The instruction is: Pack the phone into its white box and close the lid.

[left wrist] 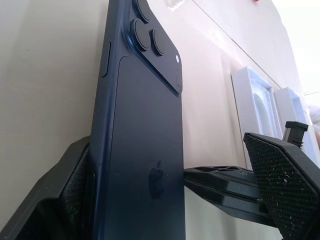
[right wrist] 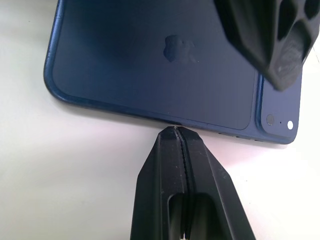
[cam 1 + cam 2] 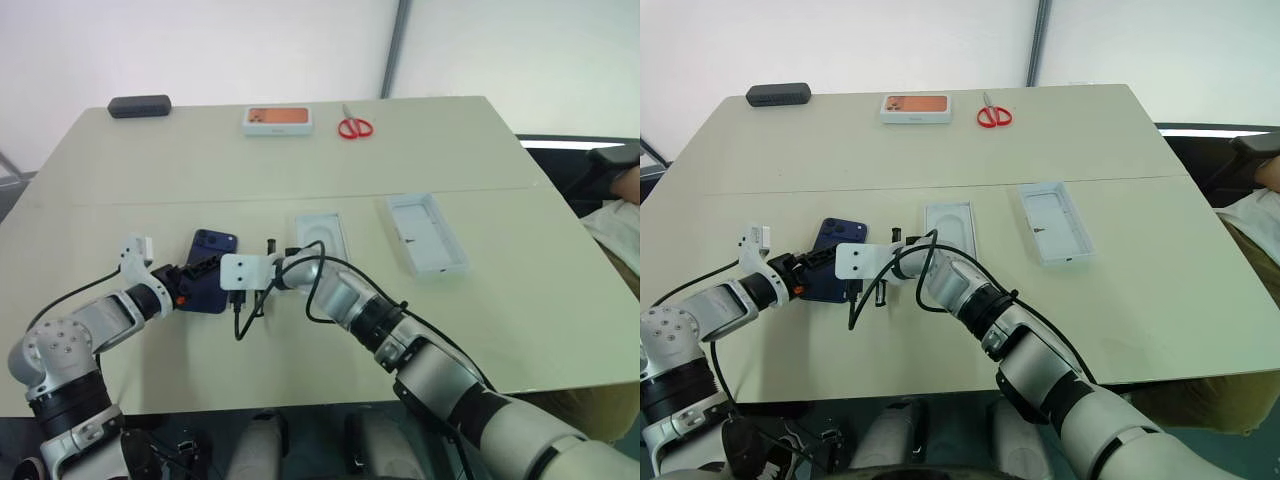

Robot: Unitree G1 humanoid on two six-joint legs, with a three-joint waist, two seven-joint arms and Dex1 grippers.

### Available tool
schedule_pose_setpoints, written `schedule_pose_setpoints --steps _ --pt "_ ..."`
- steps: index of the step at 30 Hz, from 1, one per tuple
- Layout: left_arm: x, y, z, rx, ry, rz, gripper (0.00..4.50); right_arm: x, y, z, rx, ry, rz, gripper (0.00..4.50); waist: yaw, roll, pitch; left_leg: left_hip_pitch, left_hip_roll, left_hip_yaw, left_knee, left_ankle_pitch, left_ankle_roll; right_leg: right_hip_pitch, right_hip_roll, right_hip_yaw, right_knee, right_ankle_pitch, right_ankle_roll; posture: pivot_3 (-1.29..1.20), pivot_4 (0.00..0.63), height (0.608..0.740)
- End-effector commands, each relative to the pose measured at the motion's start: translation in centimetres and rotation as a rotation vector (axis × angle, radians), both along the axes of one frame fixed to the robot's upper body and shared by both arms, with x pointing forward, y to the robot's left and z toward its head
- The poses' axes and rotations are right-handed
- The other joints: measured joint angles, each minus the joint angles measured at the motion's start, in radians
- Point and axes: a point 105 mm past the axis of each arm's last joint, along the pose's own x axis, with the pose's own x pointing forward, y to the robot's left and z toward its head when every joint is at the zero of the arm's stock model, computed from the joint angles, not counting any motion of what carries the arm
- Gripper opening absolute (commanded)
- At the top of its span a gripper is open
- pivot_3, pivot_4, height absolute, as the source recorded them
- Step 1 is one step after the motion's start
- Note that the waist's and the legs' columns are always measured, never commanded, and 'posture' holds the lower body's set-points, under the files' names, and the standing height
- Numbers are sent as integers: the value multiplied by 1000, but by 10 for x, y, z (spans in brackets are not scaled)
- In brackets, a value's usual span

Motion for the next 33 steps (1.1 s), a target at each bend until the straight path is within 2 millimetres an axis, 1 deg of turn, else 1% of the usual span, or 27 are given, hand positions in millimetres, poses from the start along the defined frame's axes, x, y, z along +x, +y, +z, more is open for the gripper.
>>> schedule_pose_setpoints --steps 1,2,3,6,14,17,18,19,20,22,33 --pt "-8 0 -21 -5 90 -5 3716 -3 6 9 46 -1 15 0 -3 0 0 0 0 0 0 0 0 0 0 0 0 0 0 0 150 740" --pt "-9 -1 -21 -9 87 -12 3154 -3 6 10 49 4 17 0 -4 0 0 0 0 0 -1 0 0 -1 0 0 0 0 0 0 150 740" --pt "-10 -4 -21 -11 89 -25 2751 -4 6 10 51 5 19 0 -4 0 0 0 0 0 -1 0 0 -1 0 0 0 0 0 0 150 740" --pt "-12 -8 -24 -10 100 -40 2751 -3 6 11 53 7 20 0 -2 0 0 -1 0 0 -3 0 -1 -2 0 0 -1 0 0 0 150 740" --pt "-16 -7 -31 -14 124 -32 2751 -2 4 11 55 5 15 0 -3 0 0 -1 0 0 -5 0 -1 -3 0 0 -1 0 0 0 150 740" --pt "-16 -9 -32 -16 127 -35 1926 -1 5 12 60 1 13 0 -2 -1 0 -1 0 0 -5 0 -1 -3 0 0 -1 0 0 0 150 740" --pt "-17 -9 -33 -13 128 -36 1561 -1 5 13 61 1 13 0 0 0 -1 -1 0 0 -5 0 -1 -2 -1 0 -2 0 0 0 150 740" --pt "-17 -9 -33 -13 130 -36 1379 -1 5 13 61 0 13 0 0 0 -1 0 0 0 -5 1 -1 -1 -1 0 -2 0 0 0 150 740" --pt "-18 -9 -34 -2 138 -37 1304 -1 5 12 61 1 12 0 -1 0 -1 1 0 0 -5 1 -1 -1 -1 0 -2 0 0 0 150 740" --pt "-19 -7 -38 14 153 -30 1304 -2 5 12 59 1 13 0 -2 0 -1 1 0 0 -5 1 -2 -1 0 0 -2 0 0 0 150 740" --pt "-17 -6 -39 9 145 -18 1304 0 2 10 59 4 1 0 -1 1 -1 2 0 0 -7 2 -2 0 -1 0 -2 0 0 0 150 740"
